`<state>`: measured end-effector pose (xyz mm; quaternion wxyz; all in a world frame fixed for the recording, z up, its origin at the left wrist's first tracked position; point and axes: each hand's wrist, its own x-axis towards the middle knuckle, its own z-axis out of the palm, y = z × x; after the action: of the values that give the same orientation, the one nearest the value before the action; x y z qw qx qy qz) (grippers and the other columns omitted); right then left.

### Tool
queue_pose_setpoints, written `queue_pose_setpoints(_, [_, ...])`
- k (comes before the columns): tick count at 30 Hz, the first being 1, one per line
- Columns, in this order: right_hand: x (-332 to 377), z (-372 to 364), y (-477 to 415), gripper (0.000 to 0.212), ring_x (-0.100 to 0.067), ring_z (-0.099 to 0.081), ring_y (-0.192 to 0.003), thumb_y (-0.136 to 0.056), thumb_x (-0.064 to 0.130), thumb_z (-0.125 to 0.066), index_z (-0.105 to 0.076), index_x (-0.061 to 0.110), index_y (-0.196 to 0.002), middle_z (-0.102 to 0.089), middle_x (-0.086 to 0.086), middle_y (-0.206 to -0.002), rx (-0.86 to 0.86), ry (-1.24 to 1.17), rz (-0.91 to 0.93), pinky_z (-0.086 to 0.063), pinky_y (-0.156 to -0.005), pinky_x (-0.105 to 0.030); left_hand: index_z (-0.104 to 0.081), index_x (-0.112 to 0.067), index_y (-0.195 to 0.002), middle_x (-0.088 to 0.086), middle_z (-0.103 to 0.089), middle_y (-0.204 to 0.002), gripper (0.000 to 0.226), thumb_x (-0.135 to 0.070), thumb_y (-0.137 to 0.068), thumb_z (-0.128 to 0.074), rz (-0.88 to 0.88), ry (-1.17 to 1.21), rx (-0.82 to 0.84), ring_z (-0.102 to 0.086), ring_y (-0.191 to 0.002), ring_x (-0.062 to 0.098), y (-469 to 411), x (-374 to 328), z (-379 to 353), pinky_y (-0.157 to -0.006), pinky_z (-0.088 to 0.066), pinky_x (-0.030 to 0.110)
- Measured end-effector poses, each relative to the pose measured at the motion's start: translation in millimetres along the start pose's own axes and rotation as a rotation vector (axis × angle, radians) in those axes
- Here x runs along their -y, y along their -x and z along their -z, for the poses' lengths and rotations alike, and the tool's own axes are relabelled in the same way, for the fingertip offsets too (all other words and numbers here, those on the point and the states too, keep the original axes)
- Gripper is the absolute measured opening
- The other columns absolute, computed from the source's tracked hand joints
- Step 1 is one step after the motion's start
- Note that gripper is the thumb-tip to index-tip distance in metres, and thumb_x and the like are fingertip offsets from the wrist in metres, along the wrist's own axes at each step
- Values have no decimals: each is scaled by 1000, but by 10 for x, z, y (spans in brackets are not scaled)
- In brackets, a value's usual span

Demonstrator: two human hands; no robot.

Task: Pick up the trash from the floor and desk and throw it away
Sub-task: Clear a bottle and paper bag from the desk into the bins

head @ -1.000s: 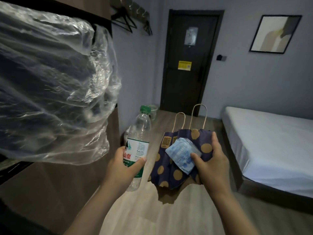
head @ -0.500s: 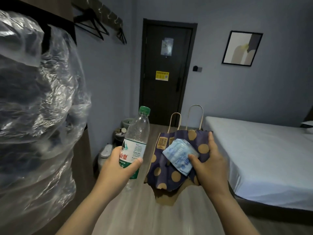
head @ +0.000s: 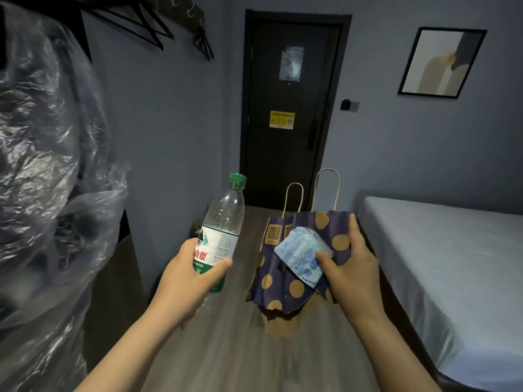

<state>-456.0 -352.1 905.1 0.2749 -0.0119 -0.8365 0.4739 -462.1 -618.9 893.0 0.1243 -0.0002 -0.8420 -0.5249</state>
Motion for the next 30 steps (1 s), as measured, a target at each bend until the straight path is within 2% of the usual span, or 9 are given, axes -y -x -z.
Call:
queue_pose_setpoints(3, [-200, -185, -589, 87, 3, -48, -112, -86, 15, -70, -16, 28, -153, -52, 8, -134, 29, 0, 2, -39, -70, -1, -47, -47, -91, -20, -63, -91, 32, -52, -73, -72, 25, -26, -16, -60, -79, -4, -515, 1, -200, -59, -44, 19])
queue_pose_setpoints(9, [-523, -605, -1568, 85, -7, -53, -119, -87, 14, -69, -17, 31, -153, -54, 7, -133, 123, -19, 21, -47, -89, -24, -44, -49, -95, -20, -62, -94, 34, -54, -73, -71, 64, -54, -63, -61, -83, -1, -1422, 150, -477, -60, -45, 19])
queue_pose_setpoints(12, [-688, -901, -1944, 89, -4, -51, -116, -86, 14, -69, -13, 33, -152, -53, 7, -134, 151, -5, -1, -45, -89, -23, -45, -48, -97, -20, -63, -93, 36, -55, -73, -71, 99, -76, -91, -60, -82, -2, -1865, 325, -514, -59, -44, 19])
queue_pose_setpoints(15, [-868, -1253, -2333, 90, -7, -51, -120, -86, 15, -69, -12, 32, -153, -52, 7, -136, 175, 15, -3, -46, -96, -27, -46, -44, -104, -18, -62, -93, 41, -54, -73, -71, 121, -83, -118, -60, -82, 0, -2347, 553, -541, -58, -43, 17])
queue_pose_setpoints(19, [-1074, -1817, -2884, 91, -7, -53, -119, -85, 14, -70, -12, 33, -153, -54, 7, -135, 178, 27, -13, -48, -94, -27, -48, -40, -106, -16, -63, -93, 42, -50, -74, -72, 160, -83, -134, -60, -81, 0, -3034, 930, -534, -58, -44, 18])
queue_pose_setpoints(24, [-1219, -2612, -3615, 92, 2, -49, -106, -84, 17, -72, -12, 33, -152, -55, 11, -131, 198, 93, -9, -36, -77, -5, -47, -36, -107, -20, -59, -89, 44, -45, -74, -75, 215, -86, -141, -55, -78, -4, -4001, 1288, -446, -57, -40, 17])
queue_pose_setpoints(28, [-1294, -3169, -4129, 92, 11, -48, -96, -85, 22, -71, -9, 36, -152, -50, 22, -121, 212, 134, -9, -35, -64, 1, -48, -32, -104, -18, -58, -88, 41, -41, -75, -76, 248, -110, -119, -54, -76, -4, -4771, 1498, -404, -56, -37, 16])
queue_pose_setpoints(30, [-1372, -3379, -4360, 92, 11, -47, -96, -85, 23, -70, -8, 37, -152, -49, 23, -120, 212, 157, -22, -35, -66, 0, -49, -32, -103, -17, -60, -89, 39, -40, -75, -76, 256, -109, -113, -54, -77, -4, -5093, 1604, -451, -57, -37, 17])
